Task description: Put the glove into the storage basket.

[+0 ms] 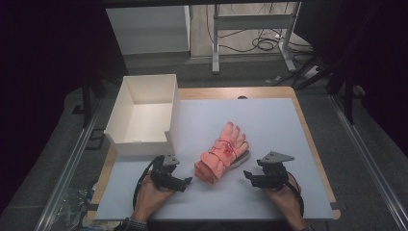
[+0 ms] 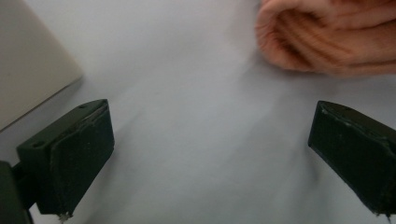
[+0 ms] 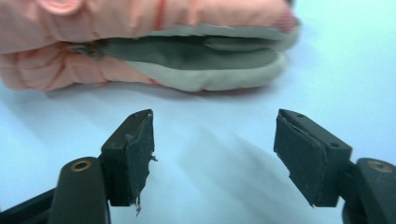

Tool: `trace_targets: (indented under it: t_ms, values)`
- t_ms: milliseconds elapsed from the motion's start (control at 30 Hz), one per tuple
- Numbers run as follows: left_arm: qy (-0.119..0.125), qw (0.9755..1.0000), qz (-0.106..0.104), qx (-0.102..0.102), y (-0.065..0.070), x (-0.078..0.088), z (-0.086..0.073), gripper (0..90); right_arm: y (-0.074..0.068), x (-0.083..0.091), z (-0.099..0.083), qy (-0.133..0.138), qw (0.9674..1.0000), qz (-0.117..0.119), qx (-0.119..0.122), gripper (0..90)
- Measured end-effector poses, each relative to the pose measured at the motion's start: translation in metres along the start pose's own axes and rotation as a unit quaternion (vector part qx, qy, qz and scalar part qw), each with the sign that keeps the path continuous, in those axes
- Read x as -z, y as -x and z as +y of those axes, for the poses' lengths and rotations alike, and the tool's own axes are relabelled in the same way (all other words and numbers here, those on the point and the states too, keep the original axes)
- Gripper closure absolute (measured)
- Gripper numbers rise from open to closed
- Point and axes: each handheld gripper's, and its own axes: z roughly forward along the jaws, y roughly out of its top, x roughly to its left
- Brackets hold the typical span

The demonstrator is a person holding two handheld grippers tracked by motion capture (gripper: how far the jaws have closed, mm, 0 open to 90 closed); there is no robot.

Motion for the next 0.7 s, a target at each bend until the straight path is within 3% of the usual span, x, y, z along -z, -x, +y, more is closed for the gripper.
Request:
trace_targets:
  t_ms: [467,700]
  values:
    - [-0.002,0.9992,-0.038,-0.011,0.009,0.025,0.016,0.0,0.041,0.013,-0.015,-0.013,0.998,-0.056,-0.025,20.2]
    - [-0.012,0.9984,-0.051,-0.022,0.015,0.033,0.036,0.0,0.059,0.015,-0.022,-0.024,0.9958,-0.082,-0.033,14.5]
